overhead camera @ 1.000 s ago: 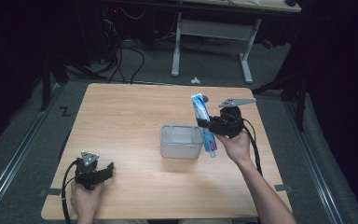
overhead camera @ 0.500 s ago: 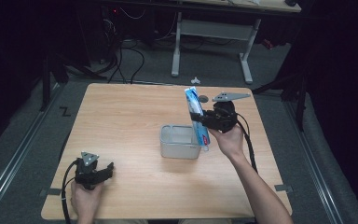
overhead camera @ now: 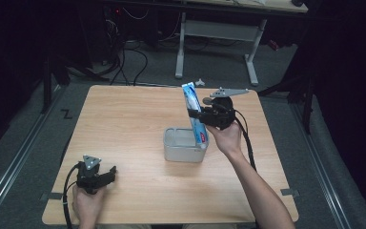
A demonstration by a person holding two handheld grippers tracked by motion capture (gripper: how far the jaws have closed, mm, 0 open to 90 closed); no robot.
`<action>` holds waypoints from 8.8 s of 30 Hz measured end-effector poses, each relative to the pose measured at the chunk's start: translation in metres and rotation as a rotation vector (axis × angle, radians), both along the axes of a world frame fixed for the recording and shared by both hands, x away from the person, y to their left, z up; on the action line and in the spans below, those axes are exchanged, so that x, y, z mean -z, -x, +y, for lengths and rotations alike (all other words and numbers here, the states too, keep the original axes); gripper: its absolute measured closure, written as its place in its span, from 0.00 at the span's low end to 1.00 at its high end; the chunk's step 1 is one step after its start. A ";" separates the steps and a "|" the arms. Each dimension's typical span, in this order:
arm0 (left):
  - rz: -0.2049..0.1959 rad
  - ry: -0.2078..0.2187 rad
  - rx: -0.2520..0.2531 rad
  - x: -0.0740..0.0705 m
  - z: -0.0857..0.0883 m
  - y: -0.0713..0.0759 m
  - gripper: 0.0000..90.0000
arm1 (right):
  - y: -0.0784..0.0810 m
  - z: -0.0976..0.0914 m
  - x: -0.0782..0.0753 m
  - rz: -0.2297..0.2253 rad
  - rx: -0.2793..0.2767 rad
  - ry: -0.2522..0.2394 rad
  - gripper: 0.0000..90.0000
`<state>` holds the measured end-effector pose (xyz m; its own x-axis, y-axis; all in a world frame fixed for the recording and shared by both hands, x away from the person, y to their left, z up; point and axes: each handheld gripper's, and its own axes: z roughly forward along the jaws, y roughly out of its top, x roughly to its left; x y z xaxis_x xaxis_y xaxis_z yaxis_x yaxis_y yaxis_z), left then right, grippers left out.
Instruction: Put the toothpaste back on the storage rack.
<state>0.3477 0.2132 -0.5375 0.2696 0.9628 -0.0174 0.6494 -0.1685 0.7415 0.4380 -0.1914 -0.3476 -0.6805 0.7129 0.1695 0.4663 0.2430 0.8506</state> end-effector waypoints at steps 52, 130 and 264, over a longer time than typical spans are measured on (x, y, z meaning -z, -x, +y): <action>0.002 -0.002 0.013 0.000 0.000 0.000 0.29 | -0.022 0.039 0.032 0.003 0.034 0.092 0.80; 0.002 -0.003 0.012 0.000 0.000 0.000 0.29 | -0.009 0.041 0.067 0.064 -0.041 0.253 0.78; 0.000 -0.001 0.009 0.000 0.000 0.000 0.30 | 0.069 -0.110 0.040 -0.059 0.172 -0.053 0.58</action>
